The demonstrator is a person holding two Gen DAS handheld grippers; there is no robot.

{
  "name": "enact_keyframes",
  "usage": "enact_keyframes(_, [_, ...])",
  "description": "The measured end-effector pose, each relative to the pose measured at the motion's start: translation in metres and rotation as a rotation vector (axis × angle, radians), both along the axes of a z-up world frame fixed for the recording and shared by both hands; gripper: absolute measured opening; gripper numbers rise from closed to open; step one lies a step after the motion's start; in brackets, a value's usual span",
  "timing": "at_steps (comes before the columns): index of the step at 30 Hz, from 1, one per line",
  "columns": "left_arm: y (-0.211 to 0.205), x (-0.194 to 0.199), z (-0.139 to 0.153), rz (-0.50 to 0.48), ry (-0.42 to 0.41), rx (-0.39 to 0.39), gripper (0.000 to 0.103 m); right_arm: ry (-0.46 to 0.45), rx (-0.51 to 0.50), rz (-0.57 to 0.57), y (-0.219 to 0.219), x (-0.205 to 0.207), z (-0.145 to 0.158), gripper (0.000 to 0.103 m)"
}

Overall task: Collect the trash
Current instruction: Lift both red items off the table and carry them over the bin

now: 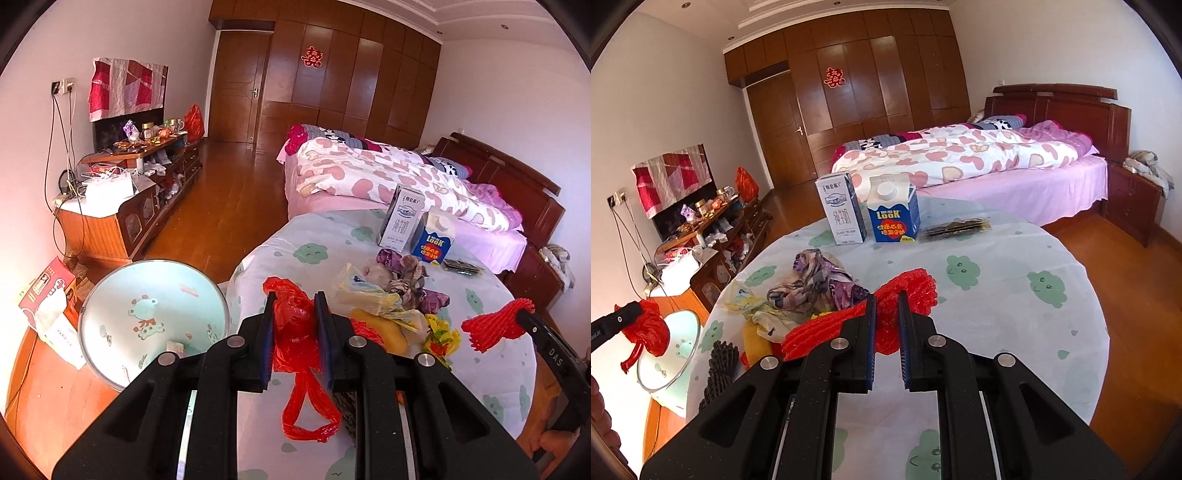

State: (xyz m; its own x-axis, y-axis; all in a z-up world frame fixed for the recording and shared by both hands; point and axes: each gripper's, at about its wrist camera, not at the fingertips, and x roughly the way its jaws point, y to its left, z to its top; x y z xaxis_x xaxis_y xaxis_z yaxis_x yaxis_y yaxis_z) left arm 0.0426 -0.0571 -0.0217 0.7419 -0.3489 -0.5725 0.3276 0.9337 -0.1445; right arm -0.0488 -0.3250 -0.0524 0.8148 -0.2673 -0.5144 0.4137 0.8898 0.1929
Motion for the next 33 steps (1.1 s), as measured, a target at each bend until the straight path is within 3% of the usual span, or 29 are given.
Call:
enact_keyframes(16, [0.054, 0.011, 0.002, 0.136, -0.032, 0.051, 0.019, -0.030, -0.054, 0.190, 0.082, 0.045, 0.022, 0.012])
enact_keyframes(33, [0.122, 0.043, -0.015, 0.285, 0.011, 0.048, 0.019, -0.018, -0.095, 0.341, 0.163, 0.092, 0.024, 0.012])
